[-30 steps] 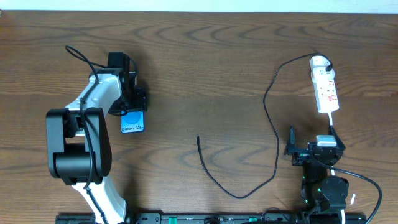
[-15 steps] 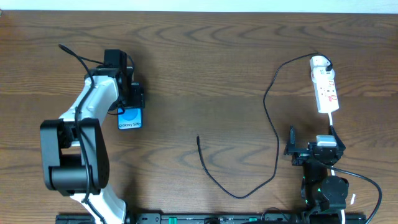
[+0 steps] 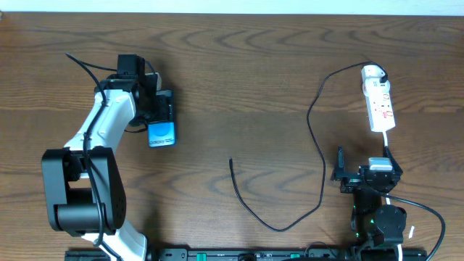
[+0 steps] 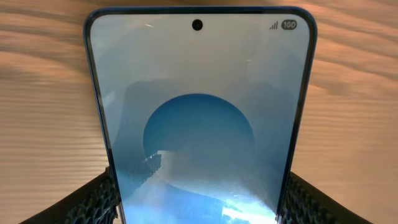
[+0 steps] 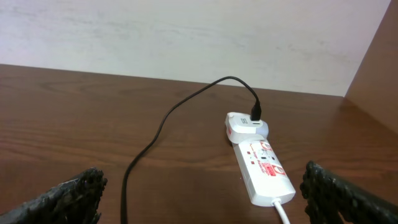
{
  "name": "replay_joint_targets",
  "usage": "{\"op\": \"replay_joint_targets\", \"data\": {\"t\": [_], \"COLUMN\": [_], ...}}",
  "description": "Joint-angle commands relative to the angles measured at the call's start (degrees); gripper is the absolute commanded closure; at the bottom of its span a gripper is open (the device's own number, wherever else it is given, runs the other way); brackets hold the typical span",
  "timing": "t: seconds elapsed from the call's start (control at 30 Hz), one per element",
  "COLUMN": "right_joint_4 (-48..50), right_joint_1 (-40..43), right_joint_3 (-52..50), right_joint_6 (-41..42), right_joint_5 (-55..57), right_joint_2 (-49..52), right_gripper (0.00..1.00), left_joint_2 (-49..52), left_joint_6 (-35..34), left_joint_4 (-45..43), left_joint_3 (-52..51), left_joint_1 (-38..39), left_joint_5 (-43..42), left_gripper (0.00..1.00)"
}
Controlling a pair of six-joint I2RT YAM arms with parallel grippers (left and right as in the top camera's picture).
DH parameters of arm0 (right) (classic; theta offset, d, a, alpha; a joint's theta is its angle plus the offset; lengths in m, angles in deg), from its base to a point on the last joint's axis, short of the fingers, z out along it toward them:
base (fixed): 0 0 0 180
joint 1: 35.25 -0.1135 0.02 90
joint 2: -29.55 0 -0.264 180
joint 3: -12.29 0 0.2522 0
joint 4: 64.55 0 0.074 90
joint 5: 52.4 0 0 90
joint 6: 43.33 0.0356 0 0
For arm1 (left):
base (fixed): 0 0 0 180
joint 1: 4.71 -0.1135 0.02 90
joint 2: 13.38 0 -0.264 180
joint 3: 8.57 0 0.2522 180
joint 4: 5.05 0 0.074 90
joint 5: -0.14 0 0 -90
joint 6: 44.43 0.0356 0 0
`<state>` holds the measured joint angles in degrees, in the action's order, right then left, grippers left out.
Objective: Plug charger to phone and switch on socket
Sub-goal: 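Lift the phone upright with the left gripper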
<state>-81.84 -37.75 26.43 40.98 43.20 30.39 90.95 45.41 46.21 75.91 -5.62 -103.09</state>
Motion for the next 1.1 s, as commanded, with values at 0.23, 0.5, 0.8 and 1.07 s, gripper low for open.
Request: {"op": "replay_joint_targets", "data": {"t": [0.23,0.5,0.8,1.07], "right_joint_4": [-0.2,-0.2,-0.2,-0.2], "right_joint_1": [-0.6,-0.6,-0.6,-0.6], "right_joint_3": [-0.1,-0.1,-0.1,-0.1], "right_joint_6": [-0.8,-0.8,-0.8,-0.8], "right_joint_5": [-0.2,-0.2,-0.2,-0.2], "right_joint_2": [-0.3,-0.3,-0.3,-0.3], "right_gripper": [0.01,0.01,0.01,0.01], "left_joint_2": [-1.7,-1.7,-1.7,-1.7], "left_joint_6": [-9.1,-25.4,-35.3,-52.0], "left_joint_4": [0.1,-1.2,-9.5,-17.6], "left_joint_3": [0.2,0.2,0.2,0.2], "left_joint_1": [0.0,0.0,0.0,0.0], "left_joint_5": [-25.4,-33.0,-50.0,-58.9], "left_gripper": [0.92,0.93,0.93,0.93]}}
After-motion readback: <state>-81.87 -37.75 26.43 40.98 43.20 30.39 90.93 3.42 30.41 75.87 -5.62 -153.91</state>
